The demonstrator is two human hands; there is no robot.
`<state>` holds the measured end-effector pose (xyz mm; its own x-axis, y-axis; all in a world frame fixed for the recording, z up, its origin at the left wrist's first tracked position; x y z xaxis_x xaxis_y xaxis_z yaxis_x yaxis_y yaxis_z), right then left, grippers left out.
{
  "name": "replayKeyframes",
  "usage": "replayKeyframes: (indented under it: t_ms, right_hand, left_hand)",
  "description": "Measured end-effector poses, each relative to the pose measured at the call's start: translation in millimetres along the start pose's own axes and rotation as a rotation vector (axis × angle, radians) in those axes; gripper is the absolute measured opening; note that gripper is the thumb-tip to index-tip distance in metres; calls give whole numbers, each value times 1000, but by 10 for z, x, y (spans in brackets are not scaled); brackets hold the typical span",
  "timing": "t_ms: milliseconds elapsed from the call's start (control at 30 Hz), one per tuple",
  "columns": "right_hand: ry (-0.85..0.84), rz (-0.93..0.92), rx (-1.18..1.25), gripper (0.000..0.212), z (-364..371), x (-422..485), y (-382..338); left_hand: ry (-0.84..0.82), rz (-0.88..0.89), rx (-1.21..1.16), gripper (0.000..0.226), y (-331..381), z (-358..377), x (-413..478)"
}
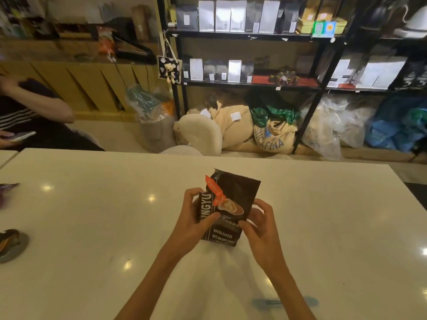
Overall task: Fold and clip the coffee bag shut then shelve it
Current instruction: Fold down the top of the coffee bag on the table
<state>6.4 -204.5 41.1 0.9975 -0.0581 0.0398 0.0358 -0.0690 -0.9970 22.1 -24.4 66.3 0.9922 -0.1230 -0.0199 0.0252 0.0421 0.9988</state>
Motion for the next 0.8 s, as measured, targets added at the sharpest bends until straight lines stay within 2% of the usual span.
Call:
replayKeyframes:
  t_ms: [67, 167, 267, 400, 467, 533, 600, 667, 733, 800]
  right_hand:
    - [-22, -4, -35, 43, 7, -18, -35]
    - [29, -73, -116, 36, -60, -83, -132]
    - [97, -158, -128, 34, -163, -143, -195]
    - [16, -34, -62, 31, -155, -85, 0]
    - [-2, -16, -9, 33, -128, -53, -38]
    - [1, -13, 18, 25, -97, -17, -108]
    - [72, 6, 43, 17, -95, 62, -107]
    - [127, 39, 76, 15, -111, 168, -93]
    - [106, 48, 100, 18, -110, 249, -104]
    - [41, 47, 93, 18, -70, 293, -133]
  left_hand:
    - [31, 24, -48, 54, 20, 33, -26]
    - [68, 76, -40, 61, 40, 50, -87]
    - [121, 184, 76, 53, 104, -2, -132]
    - [-22, 65, 82, 41, -84, 100, -141]
    - [17, 80, 79, 35, -63, 181, -136]
    - [92, 91, 61, 32, -39, 218, -107]
    - [94, 54, -80, 38, -44, 255, -72]
    - [101, 36, -168, 28, -13, 234, -15]
    - [73, 75, -90, 26, 37, 199, 43]
    - [-18, 121, 79, 36, 110, 225, 125]
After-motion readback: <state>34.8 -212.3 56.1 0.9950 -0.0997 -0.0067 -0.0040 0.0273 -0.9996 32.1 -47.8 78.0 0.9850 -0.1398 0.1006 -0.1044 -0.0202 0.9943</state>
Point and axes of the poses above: each hand's wrist, its own x-axis towards the middle knuckle, its own z-axis out of the palm, y = z × x, the point moved 3 cm from there along x, towards the middle knuckle, and after that the axes turned 1 degree about z, right-handed, at the moved point
